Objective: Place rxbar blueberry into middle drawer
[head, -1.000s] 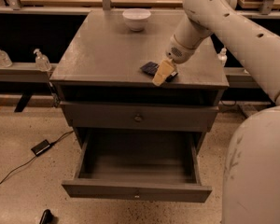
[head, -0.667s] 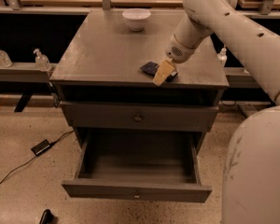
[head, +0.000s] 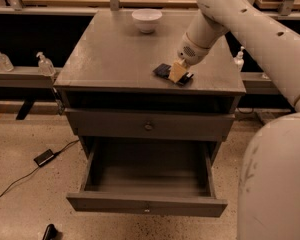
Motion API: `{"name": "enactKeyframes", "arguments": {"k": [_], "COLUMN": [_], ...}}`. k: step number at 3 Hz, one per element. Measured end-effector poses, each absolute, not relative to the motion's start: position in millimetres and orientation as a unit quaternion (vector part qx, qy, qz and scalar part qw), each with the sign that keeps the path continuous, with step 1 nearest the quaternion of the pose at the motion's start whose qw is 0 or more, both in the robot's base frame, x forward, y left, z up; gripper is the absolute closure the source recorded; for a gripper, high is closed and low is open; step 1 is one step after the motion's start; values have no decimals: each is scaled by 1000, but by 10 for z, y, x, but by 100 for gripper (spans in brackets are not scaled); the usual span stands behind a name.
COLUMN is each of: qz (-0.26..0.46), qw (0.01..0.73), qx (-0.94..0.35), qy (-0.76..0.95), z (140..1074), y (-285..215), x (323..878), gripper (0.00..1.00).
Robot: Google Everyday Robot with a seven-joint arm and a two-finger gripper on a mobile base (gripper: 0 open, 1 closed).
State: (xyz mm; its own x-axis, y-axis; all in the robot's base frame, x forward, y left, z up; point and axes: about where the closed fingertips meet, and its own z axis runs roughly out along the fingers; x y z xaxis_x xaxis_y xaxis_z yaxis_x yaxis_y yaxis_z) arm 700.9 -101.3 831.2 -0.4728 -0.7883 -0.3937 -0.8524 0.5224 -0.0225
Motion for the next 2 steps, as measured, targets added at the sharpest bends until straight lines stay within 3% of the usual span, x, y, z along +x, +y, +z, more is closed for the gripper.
{"name": "enactKeyframes", "arguments": {"k": [2], "qz": [161], "qw": [359], "qx": [-575], "qy": [717], "z": [9494], "y": [-519], "x": [6314], "gripper": [100]}}
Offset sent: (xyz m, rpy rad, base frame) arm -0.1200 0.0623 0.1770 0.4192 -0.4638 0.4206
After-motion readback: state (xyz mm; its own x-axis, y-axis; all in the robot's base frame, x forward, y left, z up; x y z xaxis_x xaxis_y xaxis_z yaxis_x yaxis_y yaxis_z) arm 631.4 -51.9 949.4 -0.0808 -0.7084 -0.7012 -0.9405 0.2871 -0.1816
